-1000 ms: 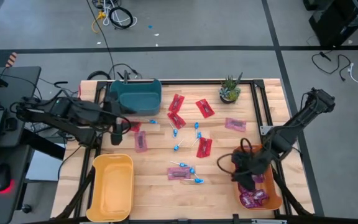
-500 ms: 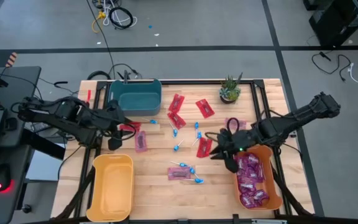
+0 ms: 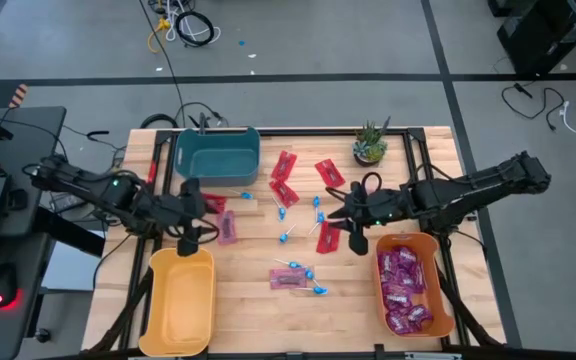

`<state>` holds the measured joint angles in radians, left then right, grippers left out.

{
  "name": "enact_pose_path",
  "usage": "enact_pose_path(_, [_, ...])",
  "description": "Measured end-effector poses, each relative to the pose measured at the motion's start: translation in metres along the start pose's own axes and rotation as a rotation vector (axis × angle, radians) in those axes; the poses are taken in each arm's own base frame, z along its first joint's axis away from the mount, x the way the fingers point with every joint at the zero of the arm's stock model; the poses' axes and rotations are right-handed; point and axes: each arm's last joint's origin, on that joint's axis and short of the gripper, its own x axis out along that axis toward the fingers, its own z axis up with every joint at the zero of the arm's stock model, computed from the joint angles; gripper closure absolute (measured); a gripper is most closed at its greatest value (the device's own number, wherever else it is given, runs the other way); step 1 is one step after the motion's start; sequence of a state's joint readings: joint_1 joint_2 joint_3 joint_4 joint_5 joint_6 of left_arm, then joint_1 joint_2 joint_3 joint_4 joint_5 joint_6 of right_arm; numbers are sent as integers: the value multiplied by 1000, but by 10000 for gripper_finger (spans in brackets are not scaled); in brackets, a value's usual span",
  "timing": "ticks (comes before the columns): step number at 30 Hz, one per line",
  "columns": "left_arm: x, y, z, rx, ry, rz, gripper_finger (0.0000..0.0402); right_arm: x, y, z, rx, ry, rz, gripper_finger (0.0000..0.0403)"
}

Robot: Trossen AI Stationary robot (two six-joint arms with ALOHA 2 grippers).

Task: Sort candy
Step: Put the red candy into the yellow bin

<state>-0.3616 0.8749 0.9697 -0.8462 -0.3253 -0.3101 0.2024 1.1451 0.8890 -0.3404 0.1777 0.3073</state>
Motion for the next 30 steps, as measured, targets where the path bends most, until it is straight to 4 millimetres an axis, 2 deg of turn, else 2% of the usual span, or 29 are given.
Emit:
enact_pose_path(5, [12,-12,-8,63,-66,-65,183,9,0,-3,-54,17,-59,314])
enact_pose_path(10, [24,-21,-18,124,-152,-110,183,28,3,-13,-78,92,-105,314])
enact_pose_path(20, [44,-26,-37,125,-316,-141,183,62,6,-33,-68,225,-143,314])
enact_pose_path(30, [52,-28,-39,168,-544,-133,184,70,7,-33,-100,421,-257,314])
